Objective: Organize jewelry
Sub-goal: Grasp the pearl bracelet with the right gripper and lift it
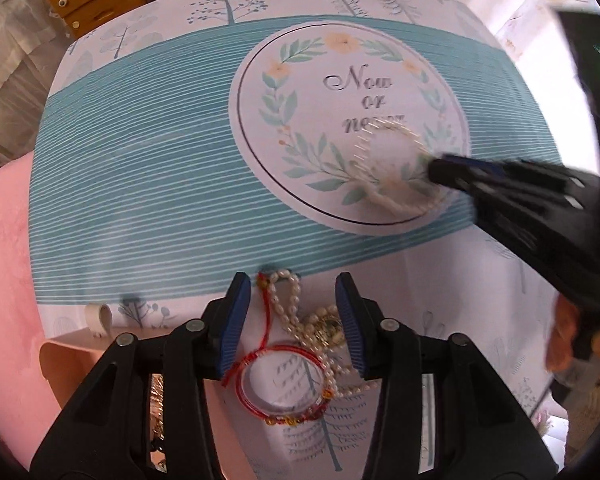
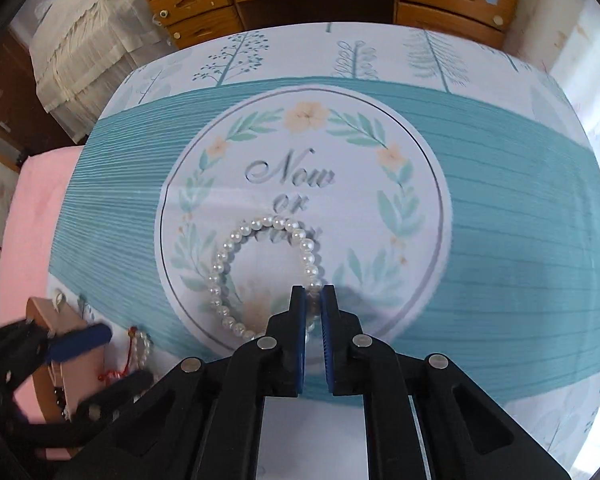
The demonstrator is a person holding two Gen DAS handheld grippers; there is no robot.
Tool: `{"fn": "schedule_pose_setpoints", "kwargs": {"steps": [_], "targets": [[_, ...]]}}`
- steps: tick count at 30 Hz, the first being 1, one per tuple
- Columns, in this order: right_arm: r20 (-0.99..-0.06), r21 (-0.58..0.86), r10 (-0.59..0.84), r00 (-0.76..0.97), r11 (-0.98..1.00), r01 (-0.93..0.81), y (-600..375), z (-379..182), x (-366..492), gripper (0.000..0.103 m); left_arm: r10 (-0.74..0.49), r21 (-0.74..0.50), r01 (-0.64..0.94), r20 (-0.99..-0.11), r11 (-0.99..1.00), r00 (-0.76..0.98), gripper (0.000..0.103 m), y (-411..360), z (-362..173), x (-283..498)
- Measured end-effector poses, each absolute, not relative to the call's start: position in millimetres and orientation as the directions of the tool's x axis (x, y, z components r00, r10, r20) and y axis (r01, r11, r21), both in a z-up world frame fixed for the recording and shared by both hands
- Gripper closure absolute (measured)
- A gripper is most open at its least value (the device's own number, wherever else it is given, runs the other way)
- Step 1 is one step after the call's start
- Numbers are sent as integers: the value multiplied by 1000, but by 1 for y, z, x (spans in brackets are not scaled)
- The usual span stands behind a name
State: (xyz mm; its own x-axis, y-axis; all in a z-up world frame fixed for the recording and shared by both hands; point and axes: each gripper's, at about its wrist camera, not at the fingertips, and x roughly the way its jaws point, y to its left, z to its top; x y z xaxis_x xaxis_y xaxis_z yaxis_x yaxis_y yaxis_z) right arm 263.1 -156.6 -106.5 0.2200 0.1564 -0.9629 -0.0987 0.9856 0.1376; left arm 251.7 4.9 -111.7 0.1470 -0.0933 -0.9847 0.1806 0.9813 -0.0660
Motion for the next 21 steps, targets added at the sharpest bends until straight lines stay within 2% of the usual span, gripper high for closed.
{"fn": "schedule_pose_setpoints", "kwargs": {"steps": [2,12,19,21], "targets": [[-960,156,173,221,983,-93,-166,-107,253,96,-94,-69,175,-986,982,138,71,6,-113,254],[-942,250,254,219,967,-47,-204,-106,198,96,-117,-80,243,-983,967,141,71,-9,-98,234],[-937,278,280,209,960,-42,-213,-105,171,96,-94,-69,294,-993,953,74,71,-20,-99,205],[-935,286,287,208,958,-38,-214,-106,169,96,-83,-62,294,-995,954,59,78,-20,-103,200]]}}
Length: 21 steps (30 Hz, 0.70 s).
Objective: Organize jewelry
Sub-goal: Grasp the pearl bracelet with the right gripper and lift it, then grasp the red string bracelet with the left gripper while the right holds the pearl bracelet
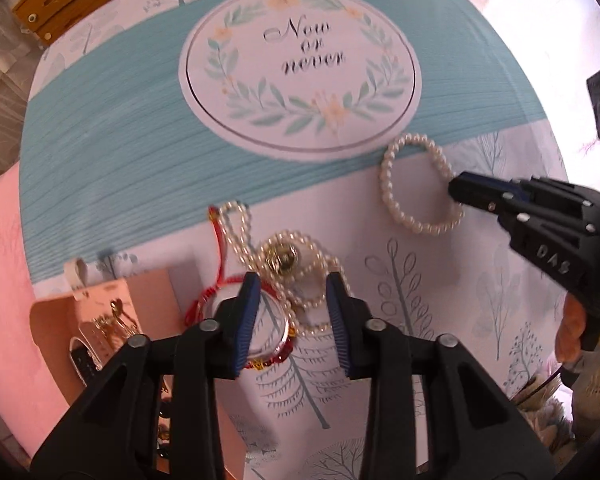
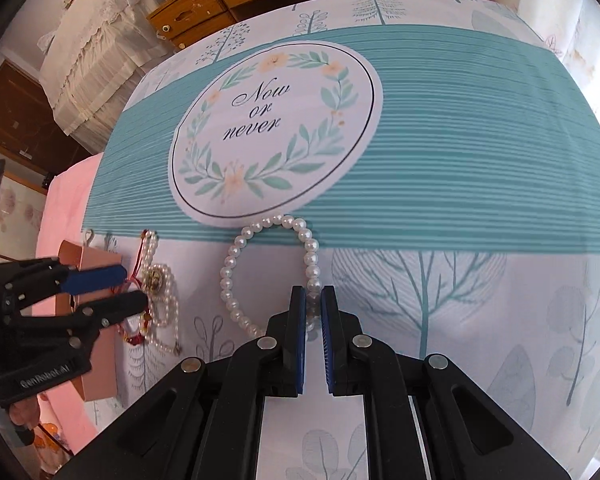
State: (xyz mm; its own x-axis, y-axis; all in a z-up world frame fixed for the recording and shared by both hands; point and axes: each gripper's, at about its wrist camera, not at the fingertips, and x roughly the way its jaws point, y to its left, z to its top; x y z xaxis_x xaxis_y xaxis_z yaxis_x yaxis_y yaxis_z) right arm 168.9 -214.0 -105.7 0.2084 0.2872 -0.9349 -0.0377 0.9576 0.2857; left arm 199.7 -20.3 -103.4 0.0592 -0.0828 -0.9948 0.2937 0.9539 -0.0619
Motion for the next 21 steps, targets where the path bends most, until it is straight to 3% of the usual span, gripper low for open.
{"fn": "schedule_pose_setpoints", "kwargs": {"steps": [5,21], "targets": [[-932,296,295,212,955,-28,-217,-105,164,96,-72,-58,264,-996,963,44,83,-20,-105,197],[-929,307,305,211,951,-24,-222,-105,162,96,13,10,226,-1000,974,-11,85,-34,-103,184]]}}
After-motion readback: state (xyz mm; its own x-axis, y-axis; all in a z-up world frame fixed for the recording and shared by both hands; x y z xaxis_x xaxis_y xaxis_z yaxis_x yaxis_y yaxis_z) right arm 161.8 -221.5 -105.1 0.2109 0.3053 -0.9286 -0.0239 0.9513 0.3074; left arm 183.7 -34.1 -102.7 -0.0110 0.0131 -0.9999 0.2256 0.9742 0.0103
